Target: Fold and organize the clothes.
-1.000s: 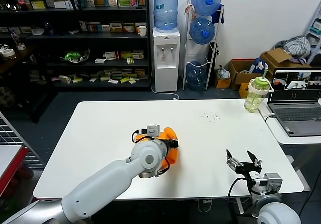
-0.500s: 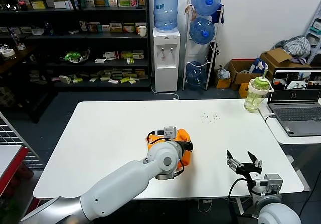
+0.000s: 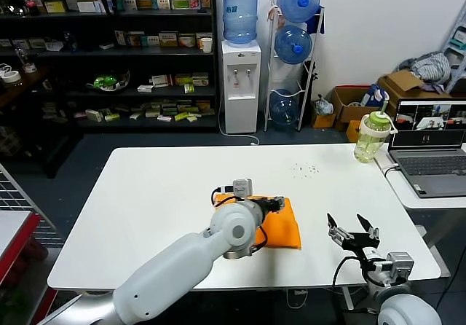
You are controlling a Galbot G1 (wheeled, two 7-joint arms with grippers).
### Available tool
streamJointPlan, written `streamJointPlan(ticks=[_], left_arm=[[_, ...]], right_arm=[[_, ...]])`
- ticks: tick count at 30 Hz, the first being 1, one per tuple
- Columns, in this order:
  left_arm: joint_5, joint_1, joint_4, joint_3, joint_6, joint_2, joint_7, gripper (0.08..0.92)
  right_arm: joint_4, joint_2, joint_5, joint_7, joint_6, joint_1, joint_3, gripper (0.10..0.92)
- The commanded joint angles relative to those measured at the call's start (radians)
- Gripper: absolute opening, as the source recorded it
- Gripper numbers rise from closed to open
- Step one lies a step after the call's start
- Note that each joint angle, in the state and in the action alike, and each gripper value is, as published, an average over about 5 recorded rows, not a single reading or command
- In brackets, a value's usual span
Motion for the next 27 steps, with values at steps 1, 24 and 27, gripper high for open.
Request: streamJointPlan(ticks=[1,24,27], left_arm=[[0.456,0.585,-0.239,-0.533,-0.187,0.336,0.574,0.637],[0.954,1.146,-0.216,-1.154,-0.704,0.126,1.116,0.823],[0.955,1.153,-0.217,-1.132,-0.706,0.129,1.11,0.823]], right_arm=[[-0.125,-0.018,-0.012,-0.266,0.249,-0.018,0.122,0.823],[-0.159,0.198,-0.196,-0.407,0.499,-0.125,0.293,0.823],[-0.159,0.206,-0.216,-0.407,0.504,-0.132,0.302,0.823]])
